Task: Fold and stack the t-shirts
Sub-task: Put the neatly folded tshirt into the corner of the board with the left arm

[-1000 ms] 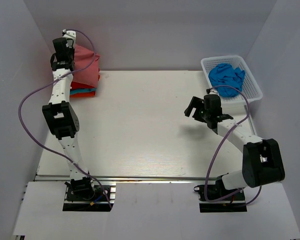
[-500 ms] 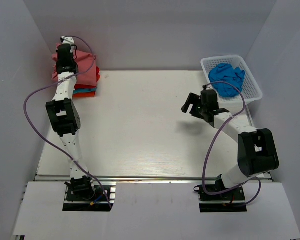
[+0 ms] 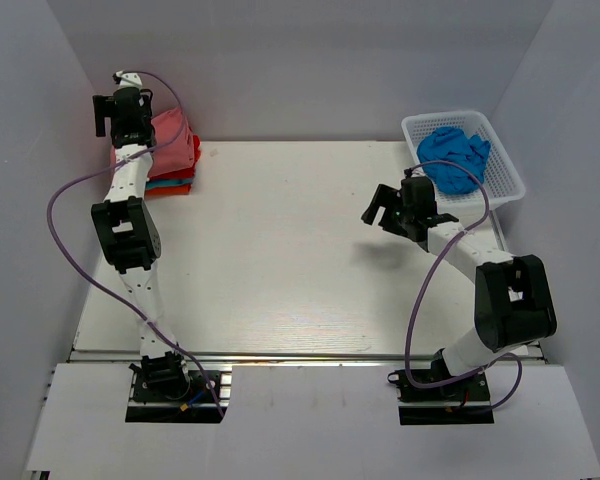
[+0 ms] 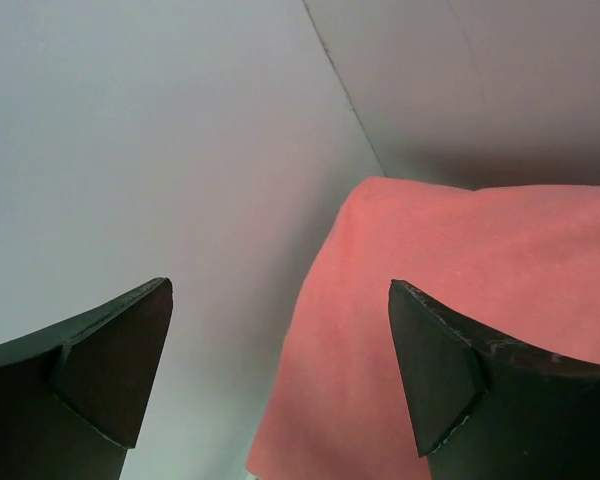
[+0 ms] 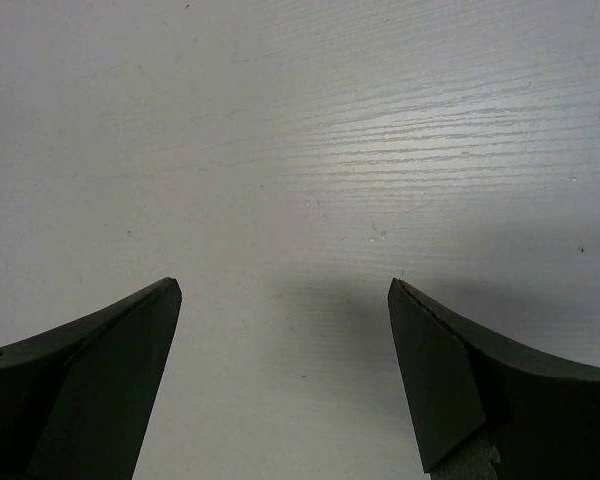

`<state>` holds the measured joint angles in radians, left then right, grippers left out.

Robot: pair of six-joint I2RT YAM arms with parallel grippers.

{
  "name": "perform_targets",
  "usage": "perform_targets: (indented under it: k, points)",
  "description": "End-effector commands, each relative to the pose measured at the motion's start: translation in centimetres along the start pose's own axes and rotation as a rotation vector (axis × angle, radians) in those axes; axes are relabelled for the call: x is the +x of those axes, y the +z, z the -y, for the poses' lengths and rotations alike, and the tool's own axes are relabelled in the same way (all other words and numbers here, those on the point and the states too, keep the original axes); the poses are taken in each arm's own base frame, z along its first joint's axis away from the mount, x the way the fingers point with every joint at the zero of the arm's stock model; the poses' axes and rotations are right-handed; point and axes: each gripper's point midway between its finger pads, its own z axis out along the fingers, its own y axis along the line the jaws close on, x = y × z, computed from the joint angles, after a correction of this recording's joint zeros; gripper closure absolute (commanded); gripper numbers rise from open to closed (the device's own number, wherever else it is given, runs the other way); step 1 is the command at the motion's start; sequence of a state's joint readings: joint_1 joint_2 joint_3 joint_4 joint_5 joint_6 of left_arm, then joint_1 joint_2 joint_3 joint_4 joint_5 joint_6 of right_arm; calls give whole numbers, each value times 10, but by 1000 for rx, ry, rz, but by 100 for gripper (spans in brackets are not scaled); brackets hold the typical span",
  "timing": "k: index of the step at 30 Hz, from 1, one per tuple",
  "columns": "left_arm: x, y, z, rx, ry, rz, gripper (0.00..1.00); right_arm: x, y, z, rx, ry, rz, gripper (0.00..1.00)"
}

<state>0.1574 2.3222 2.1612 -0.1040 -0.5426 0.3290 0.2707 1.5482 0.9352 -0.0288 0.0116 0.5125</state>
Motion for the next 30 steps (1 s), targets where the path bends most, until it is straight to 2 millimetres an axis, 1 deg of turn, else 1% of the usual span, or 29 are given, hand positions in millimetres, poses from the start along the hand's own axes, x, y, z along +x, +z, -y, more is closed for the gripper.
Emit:
perform_targets:
  k: [1, 2, 3, 4, 5, 6, 7, 8, 9, 10, 11, 12, 13, 14, 15, 16, 17, 18, 19, 20, 21, 22, 23, 24, 25, 26, 28, 29, 30]
  points:
    - [-25, -8, -11, 17, -51, 33, 1, -11, -3, -17, -59, -21, 11, 10]
    - [-24, -8, -7, 39, -45, 30, 1, -13, -3, -18, -65, -20, 17, 10]
    - [-32, -13, 4, 90, -67, 48, 1, -13, -3, -18, -67, -19, 18, 10]
    - [-33, -19, 12, 129, -57, 45, 1, -10, -2, -18, -69, -21, 10, 10]
    - [-27, -20, 26, 190, -55, 37, 1, -11, -1, -19, -73, -20, 13, 10]
    - [-27, -23, 31, 226, -79, 36, 1, -8, 0, -19, -78, -20, -1, 10]
    - [-24, -30, 47, 288, -84, 21, 3, -9, -1, -21, -85, -17, -1, 10]
    - [-19, -34, 56, 340, -96, 7, 8, -7, 2, -21, -88, -16, -5, 10]
    - [-17, -38, 69, 407, -115, 7, 18, -5, 1, -23, -100, -16, -17, 10]
    - [-11, -41, 78, 444, -146, -15, 38, -4, 2, -23, -103, -15, -22, 10]
    - [1, -41, 88, 495, -160, -37, 51, -3, 3, -24, -111, -18, -30, 10]
    - [4, -43, 94, 518, -182, -48, 60, -1, 3, -25, -114, -20, -36, 10]
    - [16, -39, 98, 535, -211, -77, 65, -1, 4, -25, -115, -24, -37, 10]
    - [25, -37, 109, 567, -221, -88, 76, -1, 4, -24, -113, -26, -37, 10]
    - [30, -37, 115, 586, -220, -96, 81, 0, 4, -24, -113, -27, -41, 10]
    - [36, -36, 120, 607, -199, -99, 83, -1, 4, -23, -109, -35, -39, 10]
    - [47, -36, 126, 623, -185, -116, 85, 0, 5, -23, -109, -36, -43, 10]
    - [47, -37, 134, 662, -189, -106, 85, 0, 7, -22, -104, -42, -45, 10]
    - [58, -37, 141, 681, -186, -121, 85, -2, 7, -22, -104, -42, -42, 10]
    - [72, -36, 147, 686, -190, -151, 89, 3, 11, -20, -101, -42, -60, 10]
    - [79, -34, 151, 688, -187, -163, 90, -1, 11, -23, -104, -41, -55, 10]
    - [86, -33, 154, 689, -196, -180, 90, 1, 12, -22, -104, -41, -61, 10]
    - [99, -28, 156, 682, -207, -207, 91, 4, 15, -23, -111, -42, -74, 10]
    - [107, -32, 159, 700, -203, -231, 93, 2, 16, -24, -114, -39, -69, 10]
    - [121, -34, 165, 717, -198, -257, 93, 3, 17, -24, -116, -39, -74, 10]
    - [126, -36, 167, 730, -189, -264, 93, 7, 20, -23, -118, -38, -87, 10]
    - [143, -39, 171, 735, -182, -294, 95, 3, 21, -26, -126, -38, -85, 10]
    - [147, -41, 172, 736, -180, -304, 95, 5, 23, -27, -134, -40, -96, 10]
    - [145, -40, 172, 735, -182, -295, 95, 6, 23, -29, -139, -43, -97, 10]
